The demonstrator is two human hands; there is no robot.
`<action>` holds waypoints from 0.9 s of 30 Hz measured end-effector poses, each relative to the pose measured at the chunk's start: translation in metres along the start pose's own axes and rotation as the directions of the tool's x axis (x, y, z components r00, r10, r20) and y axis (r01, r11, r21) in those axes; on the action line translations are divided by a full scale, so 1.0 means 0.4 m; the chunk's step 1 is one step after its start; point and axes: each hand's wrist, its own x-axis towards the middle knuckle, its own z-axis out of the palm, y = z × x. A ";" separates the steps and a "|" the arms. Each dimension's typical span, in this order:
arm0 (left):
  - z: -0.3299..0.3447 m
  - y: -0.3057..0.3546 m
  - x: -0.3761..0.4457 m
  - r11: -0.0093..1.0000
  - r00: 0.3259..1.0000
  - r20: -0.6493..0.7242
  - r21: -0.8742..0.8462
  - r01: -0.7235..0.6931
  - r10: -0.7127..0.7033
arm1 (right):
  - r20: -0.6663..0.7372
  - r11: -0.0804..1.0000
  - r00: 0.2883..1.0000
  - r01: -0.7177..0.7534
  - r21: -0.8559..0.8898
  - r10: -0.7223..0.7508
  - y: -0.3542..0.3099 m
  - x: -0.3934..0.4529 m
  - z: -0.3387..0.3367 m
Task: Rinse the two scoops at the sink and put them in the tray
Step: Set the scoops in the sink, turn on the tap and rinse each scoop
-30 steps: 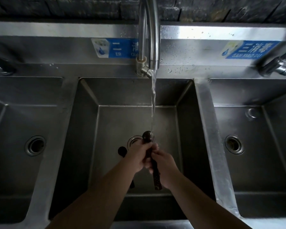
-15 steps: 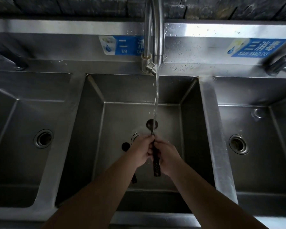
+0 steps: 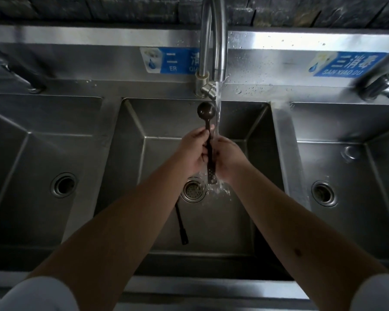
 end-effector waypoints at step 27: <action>-0.102 -0.279 -0.249 0.879 0.890 0.095 0.236 0.415 -0.446 | -0.419 0.927 0.899 -0.047 -0.371 -0.123 0.307 -0.315 -0.146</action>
